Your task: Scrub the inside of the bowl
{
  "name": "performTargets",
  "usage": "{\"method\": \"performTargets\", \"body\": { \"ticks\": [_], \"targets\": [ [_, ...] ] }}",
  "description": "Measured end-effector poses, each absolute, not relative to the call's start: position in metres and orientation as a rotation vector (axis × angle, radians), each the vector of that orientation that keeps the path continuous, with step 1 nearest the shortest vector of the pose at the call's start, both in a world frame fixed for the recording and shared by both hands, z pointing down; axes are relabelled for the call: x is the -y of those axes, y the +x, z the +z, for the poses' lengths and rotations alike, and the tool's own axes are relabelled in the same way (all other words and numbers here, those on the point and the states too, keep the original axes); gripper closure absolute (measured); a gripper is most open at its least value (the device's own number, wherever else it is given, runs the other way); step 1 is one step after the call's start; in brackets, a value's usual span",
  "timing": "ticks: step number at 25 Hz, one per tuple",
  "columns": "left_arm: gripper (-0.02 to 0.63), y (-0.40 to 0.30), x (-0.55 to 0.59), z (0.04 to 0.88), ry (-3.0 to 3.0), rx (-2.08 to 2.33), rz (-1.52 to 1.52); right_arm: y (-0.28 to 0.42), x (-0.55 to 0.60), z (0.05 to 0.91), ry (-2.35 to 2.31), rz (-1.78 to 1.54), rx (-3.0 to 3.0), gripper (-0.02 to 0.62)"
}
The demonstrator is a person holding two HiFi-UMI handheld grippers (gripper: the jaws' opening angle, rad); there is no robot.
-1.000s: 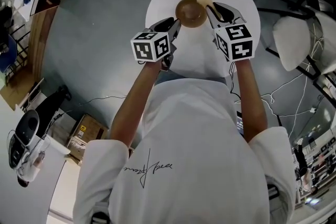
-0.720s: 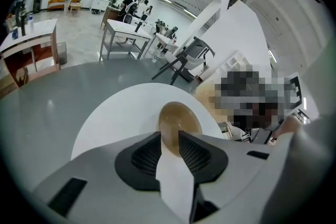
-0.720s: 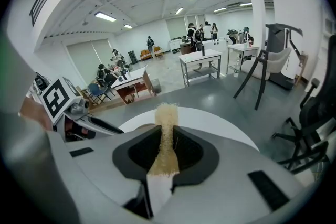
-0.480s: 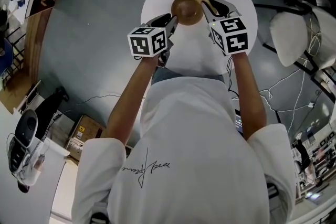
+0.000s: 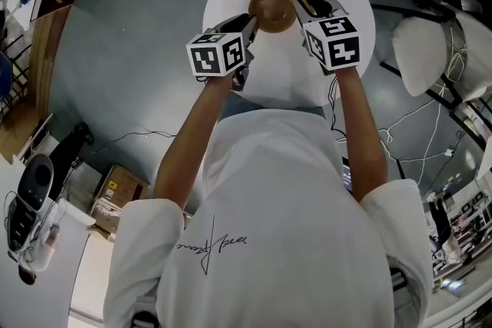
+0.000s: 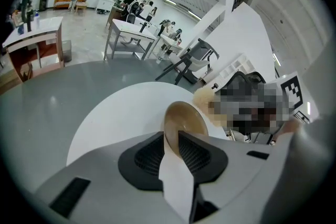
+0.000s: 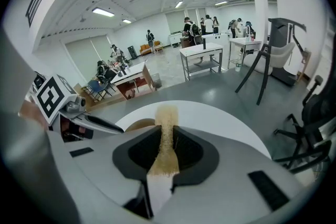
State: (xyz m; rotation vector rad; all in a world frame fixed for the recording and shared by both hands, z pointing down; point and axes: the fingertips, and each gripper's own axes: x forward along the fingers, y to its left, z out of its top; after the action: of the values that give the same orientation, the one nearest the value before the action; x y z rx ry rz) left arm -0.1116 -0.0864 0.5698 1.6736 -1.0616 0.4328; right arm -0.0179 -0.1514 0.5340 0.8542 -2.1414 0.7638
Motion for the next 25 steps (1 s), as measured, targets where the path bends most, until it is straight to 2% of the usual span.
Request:
{"method": "performTargets", "body": {
  "ticks": [25],
  "targets": [
    [0.588, -0.114, 0.095, 0.581, 1.581, 1.094, 0.370, -0.011, 0.150, 0.547, 0.830, 0.817, 2.126, 0.517]
  ]
}}
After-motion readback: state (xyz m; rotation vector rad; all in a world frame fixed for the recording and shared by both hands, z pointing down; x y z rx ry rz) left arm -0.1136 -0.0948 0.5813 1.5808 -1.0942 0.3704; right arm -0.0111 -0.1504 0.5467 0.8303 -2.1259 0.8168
